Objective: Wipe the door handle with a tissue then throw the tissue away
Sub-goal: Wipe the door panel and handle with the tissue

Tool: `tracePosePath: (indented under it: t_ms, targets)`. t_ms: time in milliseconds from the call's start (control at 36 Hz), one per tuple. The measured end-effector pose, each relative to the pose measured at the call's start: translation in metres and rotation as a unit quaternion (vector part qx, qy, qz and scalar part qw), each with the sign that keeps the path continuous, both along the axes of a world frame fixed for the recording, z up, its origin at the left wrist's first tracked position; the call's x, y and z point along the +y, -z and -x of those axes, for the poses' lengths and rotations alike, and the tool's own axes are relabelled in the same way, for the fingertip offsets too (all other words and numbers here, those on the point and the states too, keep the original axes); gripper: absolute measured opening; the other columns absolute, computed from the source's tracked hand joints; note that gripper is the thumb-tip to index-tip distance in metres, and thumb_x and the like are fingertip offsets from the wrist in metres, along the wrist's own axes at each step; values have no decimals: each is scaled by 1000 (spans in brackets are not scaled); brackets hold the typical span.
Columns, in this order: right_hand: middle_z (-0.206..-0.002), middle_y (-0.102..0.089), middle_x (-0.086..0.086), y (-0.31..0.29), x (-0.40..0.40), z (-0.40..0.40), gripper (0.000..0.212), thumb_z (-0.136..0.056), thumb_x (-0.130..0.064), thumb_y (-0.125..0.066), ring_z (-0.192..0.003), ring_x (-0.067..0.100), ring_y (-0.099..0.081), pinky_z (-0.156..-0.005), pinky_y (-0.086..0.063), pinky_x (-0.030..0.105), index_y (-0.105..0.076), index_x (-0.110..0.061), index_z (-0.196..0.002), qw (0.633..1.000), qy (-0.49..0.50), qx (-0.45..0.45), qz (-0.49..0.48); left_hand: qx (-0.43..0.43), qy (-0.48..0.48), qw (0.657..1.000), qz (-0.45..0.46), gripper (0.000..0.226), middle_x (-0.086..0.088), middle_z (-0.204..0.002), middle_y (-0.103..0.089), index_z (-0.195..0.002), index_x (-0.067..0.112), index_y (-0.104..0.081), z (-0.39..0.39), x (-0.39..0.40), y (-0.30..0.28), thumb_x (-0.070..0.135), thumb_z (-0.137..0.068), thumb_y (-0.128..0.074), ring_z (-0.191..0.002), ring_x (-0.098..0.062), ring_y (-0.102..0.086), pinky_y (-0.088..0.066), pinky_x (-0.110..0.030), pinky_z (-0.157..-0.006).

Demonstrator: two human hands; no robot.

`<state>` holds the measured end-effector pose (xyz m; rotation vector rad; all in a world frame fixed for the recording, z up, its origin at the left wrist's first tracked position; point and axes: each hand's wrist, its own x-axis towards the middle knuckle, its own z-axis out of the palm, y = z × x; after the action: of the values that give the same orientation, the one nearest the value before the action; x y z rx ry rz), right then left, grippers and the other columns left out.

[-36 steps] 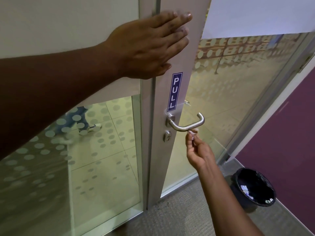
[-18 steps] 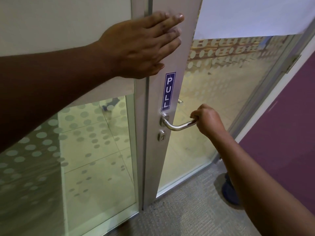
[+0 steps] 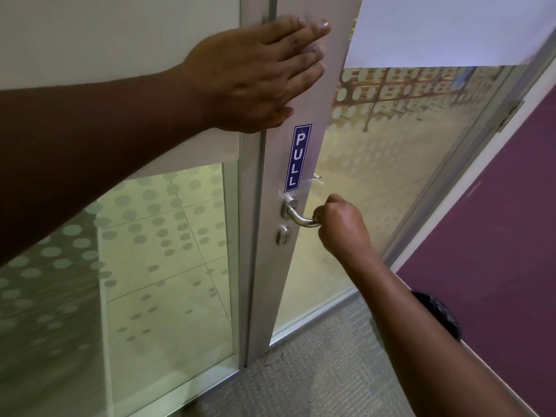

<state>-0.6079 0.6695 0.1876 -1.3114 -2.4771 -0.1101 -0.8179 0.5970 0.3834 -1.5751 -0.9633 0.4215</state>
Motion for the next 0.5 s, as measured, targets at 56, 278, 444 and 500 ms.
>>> tracePosePath:
  t_ms: [56, 278, 444, 500]
  targets:
    - [-88, -57, 8, 2, -5, 2, 31, -79, 9, -55, -77, 29, -57, -65, -46, 31, -77, -10, -91, 1000, -6, 9, 5, 13, 0, 1000, -7, 71, -26, -164, -23, -157, -4, -15, 1, 0, 1, 35, -104, 8, -157, -41, -13, -19, -47, -127]
    - [-91, -62, 2, 8, -13, -15, 29, -85, 4, -62, -79, 21, -59, -66, -44, 27, -79, -16, -97, 990, -60, 112, 57, 32, -11, 999, -16, 70, -26, -166, -21, -159, -3, -13, -1, -3, -1, 39, -105, 1, -157, -41, -12, -21, -47, -127]
    - [-98, -67, 4, 14, -23, -33, 26, -86, 3, -65, -87, 19, -64, -81, -56, 36, -78, -14, -100, 985, -56, 147, 74, 41, -8, 999, -24, 71, -25, -166, -20, -159, -2, -13, -7, -7, -5, 41, -104, 1, -157, -41, -12, -22, -46, -126]
    - [-101, -67, 2, 16, -27, -38, 28, -86, 4, -64, -88, 16, -65, -82, -57, 35, -78, -14, -102, 982, -48, 163, 84, 40, -5, 999, -25, 73, -24, -167, -19, -160, -1, -11, -8, -8, -5, 42, -103, 2, -157, -40, -11, -20, -46, -127]
